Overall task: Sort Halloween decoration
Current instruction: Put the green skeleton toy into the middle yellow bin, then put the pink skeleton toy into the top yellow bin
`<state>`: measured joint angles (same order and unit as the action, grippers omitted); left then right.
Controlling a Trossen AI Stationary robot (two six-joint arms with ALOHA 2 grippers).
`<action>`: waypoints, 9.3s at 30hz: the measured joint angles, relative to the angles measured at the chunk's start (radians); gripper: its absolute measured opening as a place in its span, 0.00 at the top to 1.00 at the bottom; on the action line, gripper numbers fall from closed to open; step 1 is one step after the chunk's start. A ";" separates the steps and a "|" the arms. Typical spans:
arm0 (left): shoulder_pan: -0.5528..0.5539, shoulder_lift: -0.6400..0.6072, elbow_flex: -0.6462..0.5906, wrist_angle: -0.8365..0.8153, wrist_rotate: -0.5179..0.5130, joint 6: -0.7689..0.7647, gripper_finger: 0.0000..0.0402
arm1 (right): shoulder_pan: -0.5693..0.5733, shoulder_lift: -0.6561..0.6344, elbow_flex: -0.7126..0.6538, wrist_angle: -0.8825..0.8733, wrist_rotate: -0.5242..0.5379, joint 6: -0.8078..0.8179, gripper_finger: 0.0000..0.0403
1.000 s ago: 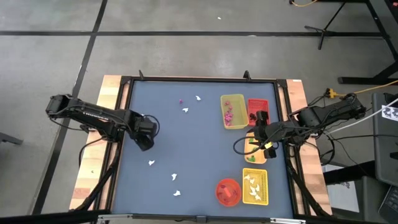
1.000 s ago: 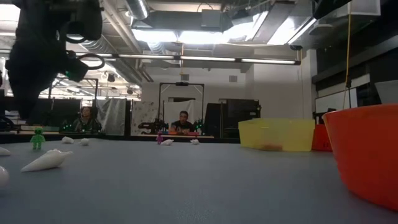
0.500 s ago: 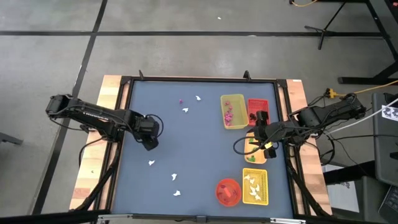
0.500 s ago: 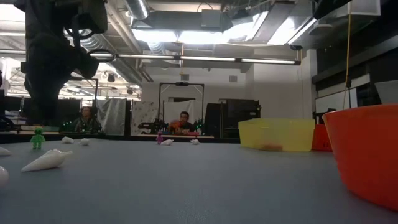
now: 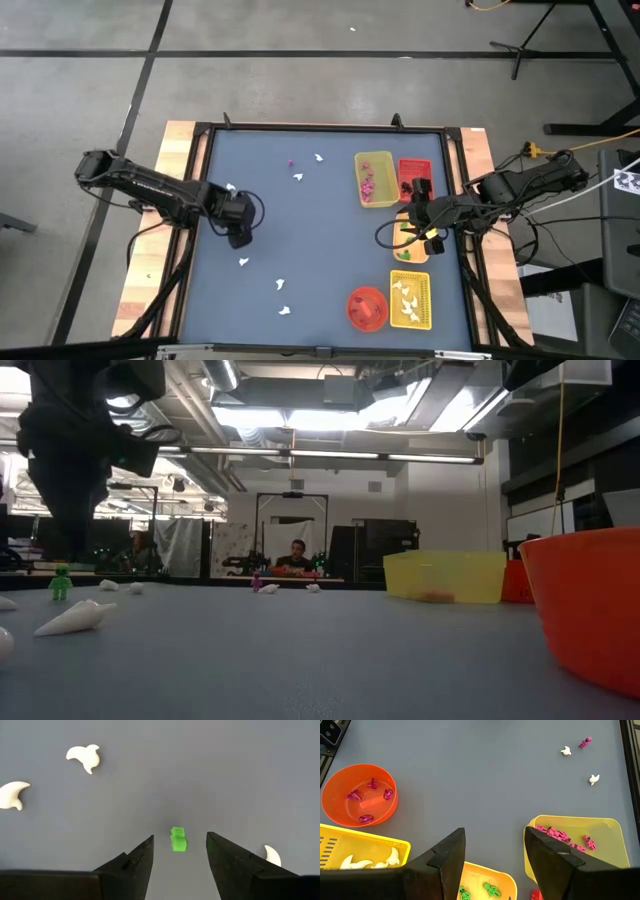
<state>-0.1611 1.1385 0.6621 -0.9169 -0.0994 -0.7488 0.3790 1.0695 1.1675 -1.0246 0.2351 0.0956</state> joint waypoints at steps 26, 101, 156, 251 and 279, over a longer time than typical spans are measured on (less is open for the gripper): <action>-0.040 0.035 -0.113 0.131 -0.014 -0.030 0.59 | 0.000 0.000 0.000 -0.004 0.000 0.000 0.49; 0.008 0.033 -0.092 1.310 -0.251 -0.051 0.95 | -0.128 0.401 -0.519 1.897 0.107 -0.697 0.49; -0.049 0.035 -0.092 1.423 -0.223 0.078 0.93 | -0.242 0.676 -0.243 1.889 -0.099 -0.707 0.83; -0.049 0.035 -0.092 1.351 -0.256 0.107 0.61 | -0.242 0.198 -0.243 -0.121 -0.280 -0.092 0.46; -0.048 0.034 -0.092 1.199 -0.371 0.106 0.61 | -0.242 0.198 -0.243 -0.117 -0.280 -0.092 0.45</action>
<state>-0.2096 1.1728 0.5697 0.2818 -0.4705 -0.6430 0.1372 1.2675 0.9241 -1.1414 -0.0448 0.0035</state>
